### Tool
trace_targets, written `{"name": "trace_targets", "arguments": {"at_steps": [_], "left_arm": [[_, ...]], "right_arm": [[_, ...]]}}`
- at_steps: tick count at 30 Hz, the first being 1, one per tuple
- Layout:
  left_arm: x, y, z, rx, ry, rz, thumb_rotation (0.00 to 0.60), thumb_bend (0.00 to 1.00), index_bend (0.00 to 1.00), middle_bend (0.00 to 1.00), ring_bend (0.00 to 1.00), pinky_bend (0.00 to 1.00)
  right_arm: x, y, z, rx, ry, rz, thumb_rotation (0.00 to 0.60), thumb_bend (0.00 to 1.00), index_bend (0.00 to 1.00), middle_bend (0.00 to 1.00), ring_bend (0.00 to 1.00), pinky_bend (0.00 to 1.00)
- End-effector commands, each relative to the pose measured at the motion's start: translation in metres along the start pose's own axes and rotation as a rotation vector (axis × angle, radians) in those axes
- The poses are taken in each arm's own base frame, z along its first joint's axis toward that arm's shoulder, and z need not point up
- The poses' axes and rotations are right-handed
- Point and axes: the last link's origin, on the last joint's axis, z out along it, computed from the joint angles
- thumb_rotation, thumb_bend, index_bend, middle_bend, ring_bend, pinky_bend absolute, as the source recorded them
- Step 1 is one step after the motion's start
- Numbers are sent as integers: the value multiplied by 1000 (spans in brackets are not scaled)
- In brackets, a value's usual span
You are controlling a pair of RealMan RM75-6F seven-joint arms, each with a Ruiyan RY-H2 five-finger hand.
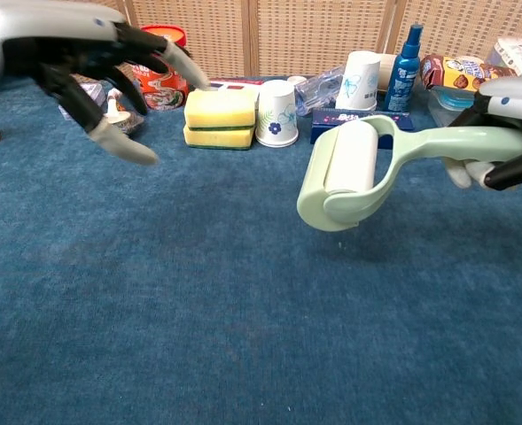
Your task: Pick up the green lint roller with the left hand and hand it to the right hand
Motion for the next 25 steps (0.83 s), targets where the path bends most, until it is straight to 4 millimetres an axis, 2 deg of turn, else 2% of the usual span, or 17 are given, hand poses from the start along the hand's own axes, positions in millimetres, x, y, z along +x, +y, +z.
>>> {"name": "trace_targets", "arguments": {"at_steps": [1, 9, 13, 17, 22, 25], "left_arm": [[15, -28, -22, 50, 53, 29, 600, 0, 183, 0, 0, 221], [36, -99, -79, 155, 168, 82, 600, 0, 183, 0, 0, 214], [40, -129, -104, 211, 204, 102, 600, 0, 183, 0, 0, 202], [40, -160, -138, 273, 258, 113, 600, 0, 183, 0, 0, 190], [36, -180, -171, 326, 316, 102, 600, 0, 183, 0, 0, 183], [35, -184, -182, 344, 334, 109, 600, 0, 183, 0, 0, 179]], "right_arm": [[3, 3, -2, -4, 7, 4, 600, 1000, 737, 881, 920, 1000], [10, 9, -7, -10, 18, 20, 600, 1000, 737, 881, 920, 1000], [11, 10, -9, -10, 18, 22, 600, 1000, 737, 881, 920, 1000], [12, 10, -12, -8, 20, 24, 600, 1000, 737, 881, 920, 1000], [12, 9, -14, -3, 22, 30, 600, 1000, 737, 881, 920, 1000], [13, 10, -15, -5, 27, 33, 600, 1000, 737, 881, 920, 1000]]}}
